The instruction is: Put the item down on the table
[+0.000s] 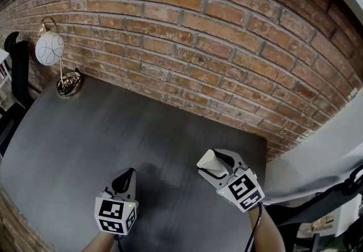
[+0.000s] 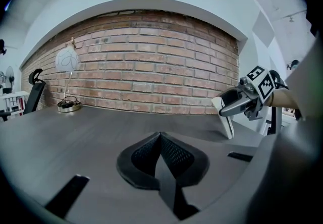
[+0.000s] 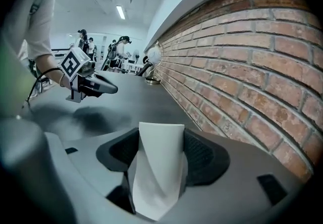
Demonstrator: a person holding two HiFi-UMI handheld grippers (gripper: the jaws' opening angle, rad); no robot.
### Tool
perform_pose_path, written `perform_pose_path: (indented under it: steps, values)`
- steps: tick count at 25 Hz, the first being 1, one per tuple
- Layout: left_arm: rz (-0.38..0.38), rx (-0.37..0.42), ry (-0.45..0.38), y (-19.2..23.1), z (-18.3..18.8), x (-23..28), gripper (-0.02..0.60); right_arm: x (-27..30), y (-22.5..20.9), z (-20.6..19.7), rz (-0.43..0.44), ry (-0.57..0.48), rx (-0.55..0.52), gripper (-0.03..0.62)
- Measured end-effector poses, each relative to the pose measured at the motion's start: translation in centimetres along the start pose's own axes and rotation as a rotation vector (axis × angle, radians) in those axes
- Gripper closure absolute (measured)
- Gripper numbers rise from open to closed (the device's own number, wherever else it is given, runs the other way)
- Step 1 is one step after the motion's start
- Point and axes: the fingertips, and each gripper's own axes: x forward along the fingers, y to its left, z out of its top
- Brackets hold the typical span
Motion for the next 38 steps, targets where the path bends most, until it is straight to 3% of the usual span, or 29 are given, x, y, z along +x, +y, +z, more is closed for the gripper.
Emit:
perform_pose_path:
  steps: [17, 38]
  values:
    - [0.065, -0.045, 0.012, 3.9, -1.7, -1.4, 0.565, 5.0, 3.6, -1.4, 0.122, 0.141, -0.192, 0.299]
    - [0.099, -0.079, -0.001, 6.1, -3.6, -3.1, 0.565, 8.3, 5.7, -4.0, 0.222, 0.222, -0.191, 0.301]
